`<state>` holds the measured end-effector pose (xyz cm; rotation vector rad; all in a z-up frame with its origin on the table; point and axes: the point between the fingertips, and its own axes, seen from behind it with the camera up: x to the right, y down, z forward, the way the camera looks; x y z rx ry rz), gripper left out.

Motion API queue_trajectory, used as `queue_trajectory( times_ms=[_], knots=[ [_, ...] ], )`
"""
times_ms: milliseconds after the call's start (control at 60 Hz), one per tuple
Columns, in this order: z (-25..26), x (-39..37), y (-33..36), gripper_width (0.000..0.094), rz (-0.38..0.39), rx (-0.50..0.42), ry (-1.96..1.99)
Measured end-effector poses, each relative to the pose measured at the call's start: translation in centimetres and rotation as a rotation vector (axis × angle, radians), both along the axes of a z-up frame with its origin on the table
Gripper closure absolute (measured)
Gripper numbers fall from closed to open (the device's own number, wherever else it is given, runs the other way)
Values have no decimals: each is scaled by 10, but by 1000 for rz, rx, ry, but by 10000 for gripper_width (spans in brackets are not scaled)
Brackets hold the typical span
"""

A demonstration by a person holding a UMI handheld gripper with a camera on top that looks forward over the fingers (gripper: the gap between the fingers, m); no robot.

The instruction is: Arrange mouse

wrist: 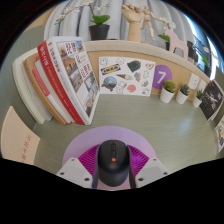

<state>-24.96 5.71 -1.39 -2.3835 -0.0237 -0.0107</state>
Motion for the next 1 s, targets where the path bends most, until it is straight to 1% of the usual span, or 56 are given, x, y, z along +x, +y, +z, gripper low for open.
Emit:
queue_trajectory(
  times_ms=[150, 183, 200, 217, 233, 283, 333, 500, 567, 683, 800, 1000],
  knots=[
    [0, 2, 2, 380, -26, 2, 22],
    [0, 4, 1, 297, -32, -6, 18],
    [0, 6, 0, 211, -36, -13, 15],
    [0, 7, -1, 91, -40, -19, 13],
    [1, 8, -2, 52, -42, -26, 11],
    [9, 9, -5, 98, -43, -34, 19],
    [27, 11, -6, 72, -44, -14, 27],
    [116, 27, -27, 77, -8, 72, 30],
    [154, 42, -42, 76, -9, 109, 23],
    [204, 77, -82, 77, -32, 134, 5],
    [235, 110, -123, 74, -53, 160, 14],
    [263, 167, -181, 80, -64, 204, -6]
  ],
)
